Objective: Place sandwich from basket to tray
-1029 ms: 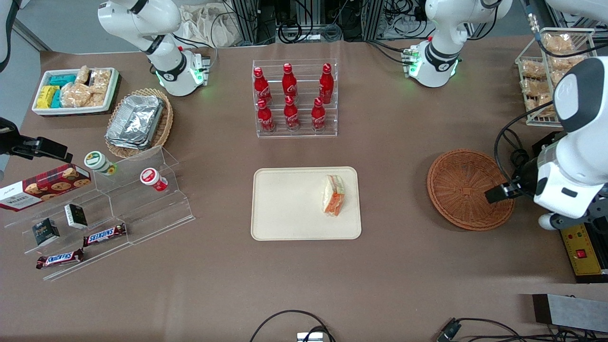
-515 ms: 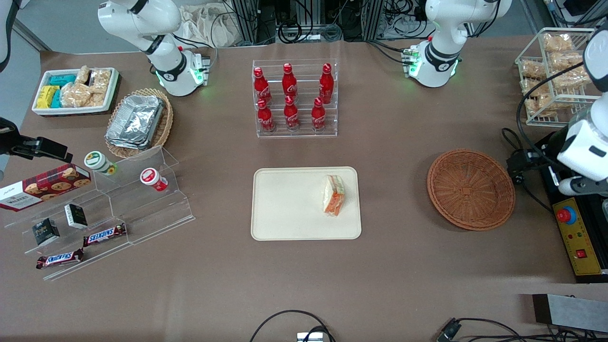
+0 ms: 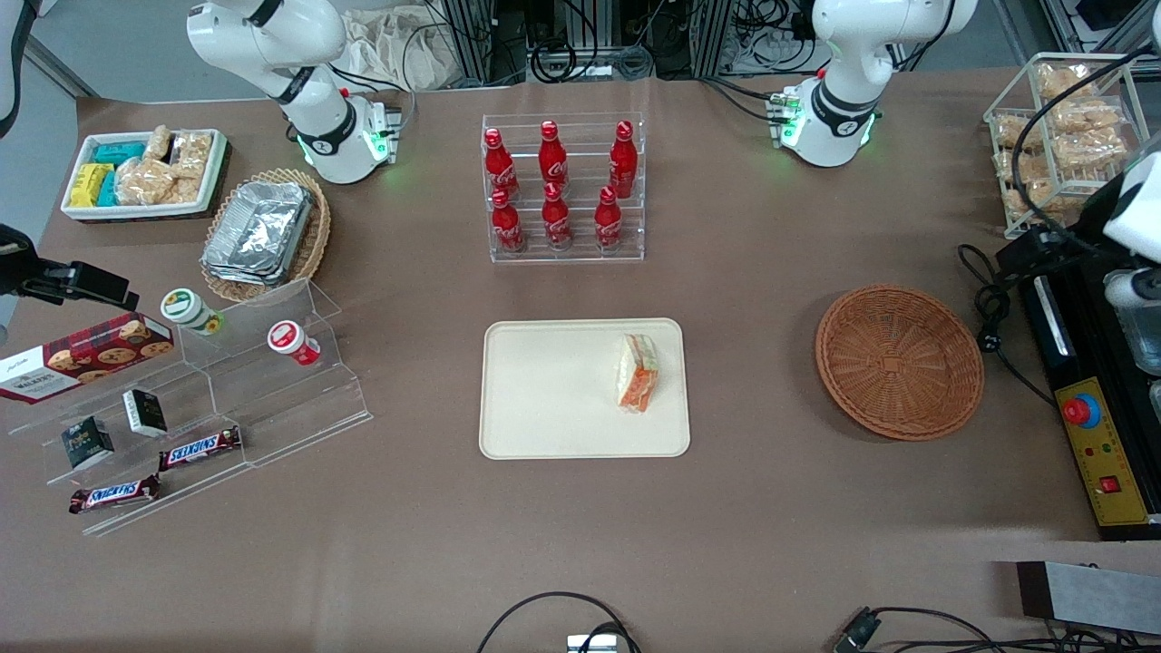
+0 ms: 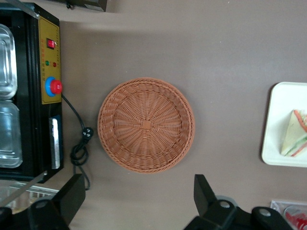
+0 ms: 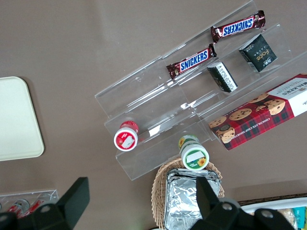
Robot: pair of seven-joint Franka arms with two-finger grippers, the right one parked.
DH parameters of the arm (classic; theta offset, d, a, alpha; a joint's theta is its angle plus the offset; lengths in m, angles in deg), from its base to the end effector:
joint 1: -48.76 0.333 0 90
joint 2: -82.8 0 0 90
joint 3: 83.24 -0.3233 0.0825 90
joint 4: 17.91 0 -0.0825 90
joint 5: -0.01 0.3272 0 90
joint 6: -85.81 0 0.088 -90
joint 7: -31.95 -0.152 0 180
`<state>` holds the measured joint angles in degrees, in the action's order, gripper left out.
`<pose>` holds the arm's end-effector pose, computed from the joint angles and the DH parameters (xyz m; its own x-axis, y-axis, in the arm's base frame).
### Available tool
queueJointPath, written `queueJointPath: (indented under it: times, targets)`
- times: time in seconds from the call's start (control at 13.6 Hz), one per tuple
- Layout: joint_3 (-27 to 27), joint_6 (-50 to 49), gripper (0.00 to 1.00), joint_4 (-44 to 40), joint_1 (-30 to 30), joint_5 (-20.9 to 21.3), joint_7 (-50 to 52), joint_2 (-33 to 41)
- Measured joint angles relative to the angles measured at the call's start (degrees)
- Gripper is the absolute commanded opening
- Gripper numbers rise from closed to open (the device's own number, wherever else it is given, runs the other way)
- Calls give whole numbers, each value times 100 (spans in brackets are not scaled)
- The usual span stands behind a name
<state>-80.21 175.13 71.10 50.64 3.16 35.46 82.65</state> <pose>0.4978 -0.0015 0.5918 0.9991 0.0417 0.0062 0.0420 -0.9976 -0.0545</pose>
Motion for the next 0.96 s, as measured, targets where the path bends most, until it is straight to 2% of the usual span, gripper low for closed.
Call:
queueJointPath:
  times: [0.22, 0.96]
  targets:
    - [-36, -194, 100, 27, 11, -2, -420, 191]
    - [147, -358, 100, 30, 5, -97, -432, 335]
